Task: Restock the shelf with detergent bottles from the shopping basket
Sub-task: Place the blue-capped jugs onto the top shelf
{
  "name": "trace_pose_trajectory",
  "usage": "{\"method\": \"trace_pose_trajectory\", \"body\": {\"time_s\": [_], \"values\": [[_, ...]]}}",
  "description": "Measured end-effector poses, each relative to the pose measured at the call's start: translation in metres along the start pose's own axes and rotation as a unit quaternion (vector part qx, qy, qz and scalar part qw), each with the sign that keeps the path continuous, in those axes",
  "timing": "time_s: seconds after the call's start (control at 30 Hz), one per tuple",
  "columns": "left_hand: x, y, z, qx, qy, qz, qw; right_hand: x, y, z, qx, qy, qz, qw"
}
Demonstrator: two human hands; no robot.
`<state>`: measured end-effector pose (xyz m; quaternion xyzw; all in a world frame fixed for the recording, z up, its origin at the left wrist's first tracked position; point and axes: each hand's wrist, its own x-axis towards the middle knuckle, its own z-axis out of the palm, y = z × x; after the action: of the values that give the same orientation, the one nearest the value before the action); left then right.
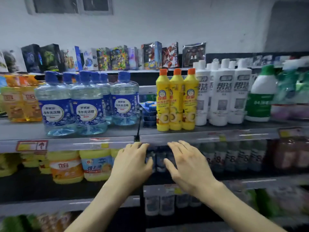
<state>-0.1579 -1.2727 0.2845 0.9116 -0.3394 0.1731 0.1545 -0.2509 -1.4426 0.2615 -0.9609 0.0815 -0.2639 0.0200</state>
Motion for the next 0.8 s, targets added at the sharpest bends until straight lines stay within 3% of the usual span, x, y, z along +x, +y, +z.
{"method": "trace_pose_trajectory", "body": {"time_s": [0.2, 0.47, 0.8], "values": [[-0.035, 0.122, 0.059, -0.022, -0.080, 0.060, 0.995, -0.110, 0.093, -0.019, -0.014, -0.077, 0.103, 0.992], [-0.096, 0.264, 0.171, -0.052, -0.255, 0.139, 0.955, -0.263, 0.196, -0.008, -0.009, -0.210, 0.265, 0.941], [-0.116, 0.415, 0.277, -0.081, -0.358, 0.275, 0.889, -0.393, 0.295, 0.006, -0.030, -0.245, 0.434, 0.867]]}}
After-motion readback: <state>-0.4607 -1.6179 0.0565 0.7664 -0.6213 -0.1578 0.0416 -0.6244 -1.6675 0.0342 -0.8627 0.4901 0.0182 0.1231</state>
